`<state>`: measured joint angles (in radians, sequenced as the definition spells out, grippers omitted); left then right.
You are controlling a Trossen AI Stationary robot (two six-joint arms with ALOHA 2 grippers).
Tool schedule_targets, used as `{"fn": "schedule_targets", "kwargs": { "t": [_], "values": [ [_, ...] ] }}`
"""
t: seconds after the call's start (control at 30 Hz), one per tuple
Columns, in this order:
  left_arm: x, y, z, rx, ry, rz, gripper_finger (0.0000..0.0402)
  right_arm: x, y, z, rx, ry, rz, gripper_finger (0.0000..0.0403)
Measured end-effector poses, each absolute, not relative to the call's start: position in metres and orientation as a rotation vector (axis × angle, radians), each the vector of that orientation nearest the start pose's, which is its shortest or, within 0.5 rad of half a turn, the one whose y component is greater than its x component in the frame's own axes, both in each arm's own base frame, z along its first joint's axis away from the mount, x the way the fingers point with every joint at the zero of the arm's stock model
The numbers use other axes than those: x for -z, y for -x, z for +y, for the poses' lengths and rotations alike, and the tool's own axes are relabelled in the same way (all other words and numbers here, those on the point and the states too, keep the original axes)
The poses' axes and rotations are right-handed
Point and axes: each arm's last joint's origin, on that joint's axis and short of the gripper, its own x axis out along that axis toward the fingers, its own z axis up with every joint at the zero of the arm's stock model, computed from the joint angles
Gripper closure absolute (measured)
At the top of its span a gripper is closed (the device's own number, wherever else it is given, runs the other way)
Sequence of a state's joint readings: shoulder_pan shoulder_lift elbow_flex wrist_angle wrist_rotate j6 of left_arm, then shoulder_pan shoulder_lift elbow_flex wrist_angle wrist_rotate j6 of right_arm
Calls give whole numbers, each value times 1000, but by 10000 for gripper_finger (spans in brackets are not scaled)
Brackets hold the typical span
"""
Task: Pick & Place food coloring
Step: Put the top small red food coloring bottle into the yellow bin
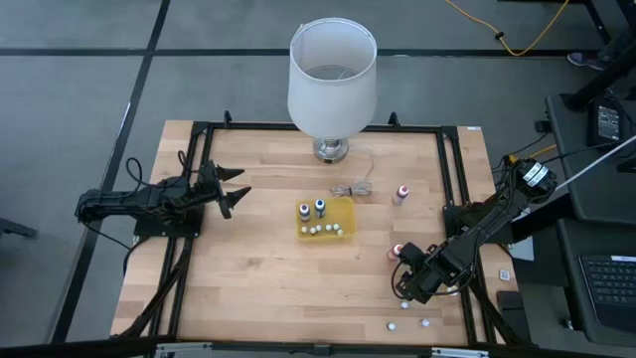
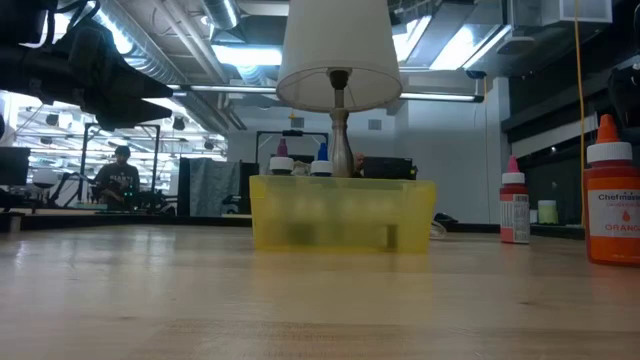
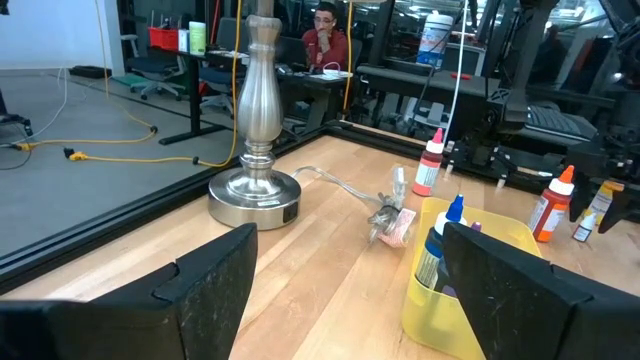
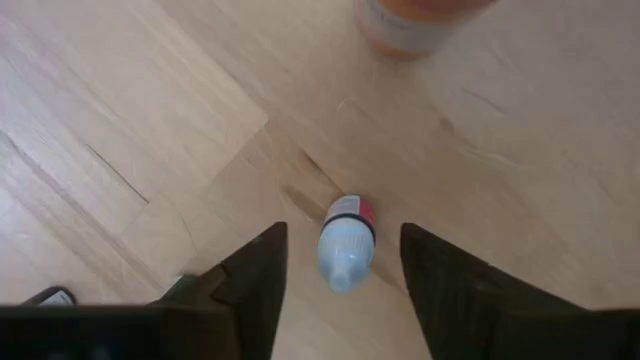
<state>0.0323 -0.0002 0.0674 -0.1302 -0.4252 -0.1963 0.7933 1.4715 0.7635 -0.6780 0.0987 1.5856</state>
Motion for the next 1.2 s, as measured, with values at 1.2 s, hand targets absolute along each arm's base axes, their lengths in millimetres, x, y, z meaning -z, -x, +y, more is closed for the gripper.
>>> {"fn": "schedule_targets", "kwargs": {
  "t": [1.2],
  "values": [
    [-174,-90,15,-462,181,16,89,-206,-216,170,52,-473,1229,337]
  ]
}}
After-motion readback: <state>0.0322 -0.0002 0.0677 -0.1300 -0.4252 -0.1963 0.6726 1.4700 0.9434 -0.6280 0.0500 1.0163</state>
